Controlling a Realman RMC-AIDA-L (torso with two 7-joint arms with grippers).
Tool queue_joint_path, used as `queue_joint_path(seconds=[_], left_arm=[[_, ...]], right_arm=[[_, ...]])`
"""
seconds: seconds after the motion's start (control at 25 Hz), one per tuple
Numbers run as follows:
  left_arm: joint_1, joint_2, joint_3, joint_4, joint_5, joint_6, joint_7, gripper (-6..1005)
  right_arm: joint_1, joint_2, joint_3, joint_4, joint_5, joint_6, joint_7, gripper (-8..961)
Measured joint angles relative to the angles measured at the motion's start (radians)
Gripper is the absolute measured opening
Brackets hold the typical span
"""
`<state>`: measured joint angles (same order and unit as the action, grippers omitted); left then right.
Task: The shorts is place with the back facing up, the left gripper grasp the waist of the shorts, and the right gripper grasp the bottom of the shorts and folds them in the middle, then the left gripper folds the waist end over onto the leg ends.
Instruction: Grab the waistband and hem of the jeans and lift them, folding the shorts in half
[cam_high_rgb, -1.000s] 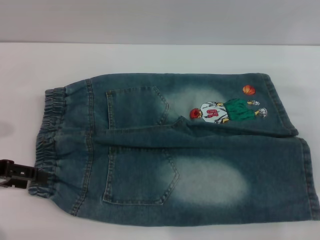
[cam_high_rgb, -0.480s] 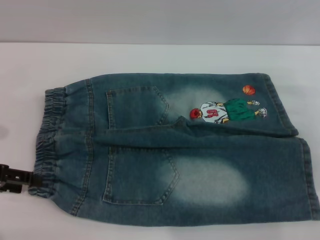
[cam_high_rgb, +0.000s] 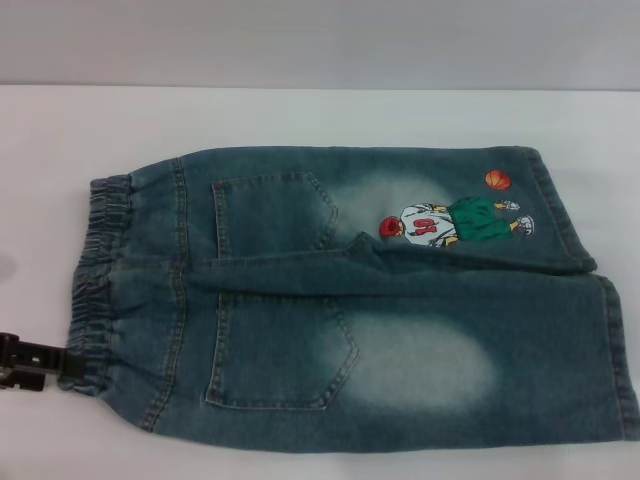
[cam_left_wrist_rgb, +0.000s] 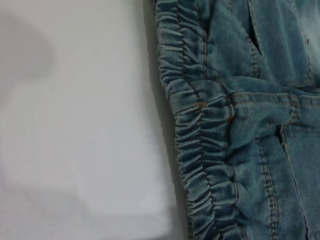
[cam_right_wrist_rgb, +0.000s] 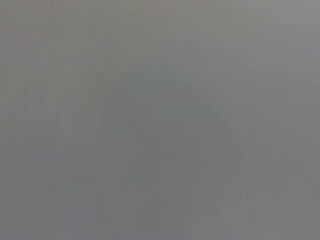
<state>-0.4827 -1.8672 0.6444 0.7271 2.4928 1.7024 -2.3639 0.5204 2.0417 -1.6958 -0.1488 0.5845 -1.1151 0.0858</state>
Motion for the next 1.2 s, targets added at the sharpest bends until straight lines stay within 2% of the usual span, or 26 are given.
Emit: queue_joint_path(seconds=[1.2], left_arm=[[-0.013, -0.006, 0.009, -0.002, 0.000, 0.010, -0.013, 777]], right_arm=[[-0.003, -0.002, 0.000, 0.000, 0.000, 0.000, 0.000, 591]])
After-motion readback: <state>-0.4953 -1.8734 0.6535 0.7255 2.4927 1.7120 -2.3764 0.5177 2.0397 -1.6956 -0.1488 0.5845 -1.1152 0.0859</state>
